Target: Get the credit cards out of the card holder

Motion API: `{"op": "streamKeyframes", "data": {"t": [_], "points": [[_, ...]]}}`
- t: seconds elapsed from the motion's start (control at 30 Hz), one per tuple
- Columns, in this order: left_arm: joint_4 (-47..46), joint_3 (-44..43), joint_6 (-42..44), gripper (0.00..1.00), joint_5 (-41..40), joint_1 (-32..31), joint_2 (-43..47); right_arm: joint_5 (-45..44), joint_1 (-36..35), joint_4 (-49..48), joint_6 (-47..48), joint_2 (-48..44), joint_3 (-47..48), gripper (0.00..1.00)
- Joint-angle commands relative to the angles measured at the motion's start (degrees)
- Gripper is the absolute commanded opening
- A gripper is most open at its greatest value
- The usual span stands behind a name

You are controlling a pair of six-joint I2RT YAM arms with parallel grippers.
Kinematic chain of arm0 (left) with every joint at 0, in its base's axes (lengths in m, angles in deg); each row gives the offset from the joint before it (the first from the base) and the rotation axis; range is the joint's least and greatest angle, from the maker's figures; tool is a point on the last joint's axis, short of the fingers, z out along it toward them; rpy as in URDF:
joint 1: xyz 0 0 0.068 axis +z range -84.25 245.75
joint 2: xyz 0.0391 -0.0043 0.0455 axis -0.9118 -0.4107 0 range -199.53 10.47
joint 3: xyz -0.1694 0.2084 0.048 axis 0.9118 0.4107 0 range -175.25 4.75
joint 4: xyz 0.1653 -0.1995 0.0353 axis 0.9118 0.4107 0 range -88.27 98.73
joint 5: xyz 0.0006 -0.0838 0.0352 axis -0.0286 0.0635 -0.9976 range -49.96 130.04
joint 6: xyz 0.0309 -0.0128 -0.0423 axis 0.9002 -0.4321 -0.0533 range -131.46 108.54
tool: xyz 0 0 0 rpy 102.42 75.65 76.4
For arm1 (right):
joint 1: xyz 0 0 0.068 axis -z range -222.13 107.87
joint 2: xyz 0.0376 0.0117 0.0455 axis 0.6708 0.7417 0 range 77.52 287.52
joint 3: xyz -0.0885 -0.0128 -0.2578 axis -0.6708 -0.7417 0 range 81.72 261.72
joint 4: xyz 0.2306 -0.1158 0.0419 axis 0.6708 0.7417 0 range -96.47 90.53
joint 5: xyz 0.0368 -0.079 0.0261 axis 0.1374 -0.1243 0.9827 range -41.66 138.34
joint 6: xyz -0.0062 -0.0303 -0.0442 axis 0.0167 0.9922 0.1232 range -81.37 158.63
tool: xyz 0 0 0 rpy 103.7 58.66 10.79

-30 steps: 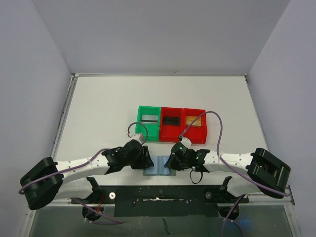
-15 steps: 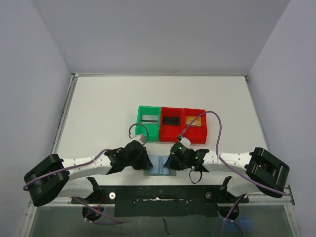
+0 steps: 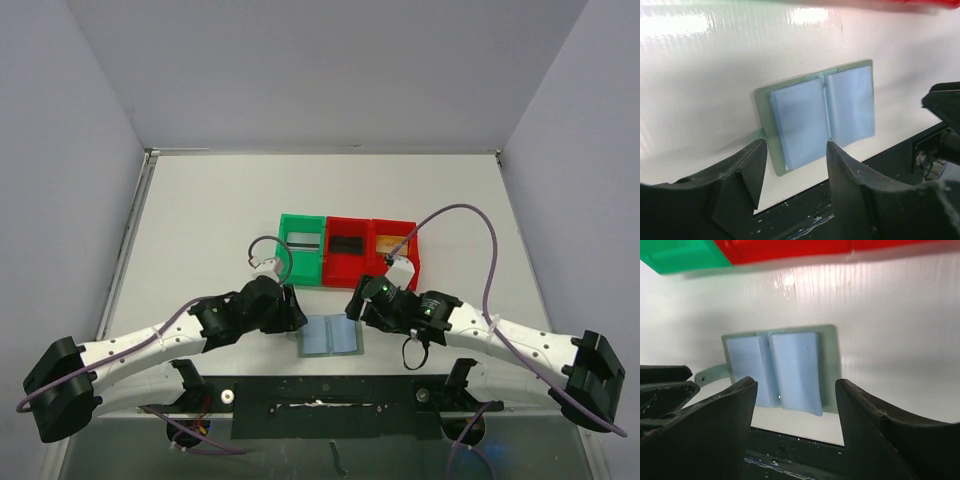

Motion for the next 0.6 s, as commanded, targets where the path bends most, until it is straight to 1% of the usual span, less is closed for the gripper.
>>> {"op": "streamKeyframes", "data": {"t": [0.0,0.07,0.17,0.27,0.33,0.37,0.43,0.5,0.57], "points": [[7.0,-5.8,2.9,0.53,-6.8,0.0,5.1,-11.0,1.8,7.0,6.2,-6.3,5.4,0.68],[10.0,-7.6,4.0,0.60,-10.2,0.5,7.4,-14.4,2.6,6.1,11.6,-8.8,7.2,0.72],[14.4,-11.4,7.4,0.70,-15.6,2.2,10.9,-19.8,4.4,3.5,21.4,-12.3,9.8,0.82],[18.8,-15.9,12.0,0.79,-19.6,7.8,13.7,-27.9,7.5,1.2,30.0,-15.7,12.0,1.00],[21.4,-19.2,15.4,0.85,-20.9,13.5,14.4,-28.4,11.2,-1.6,36.6,-17.1,13.0,0.98],[22.6,-21.0,16.7,0.88,-21.8,16.5,14.6,-27.3,13.7,-2.8,39.4,-17.6,13.6,0.98],[23.7,-24.9,19.8,0.89,-21.8,22.7,14.5,-22.8,19.6,-3.7,43.5,-17.4,15.4,0.98],[26.2,-29.5,19.2,0.89,-24.5,26.1,13.4,-17.8,24.7,-0.9,44.9,-16.1,19.4,0.98],[29.5,-34.7,19.0,0.89,-28.4,26.5,12.0,-15.7,26.3,2.3,45.0,-15.2,23.9,0.98]]}}
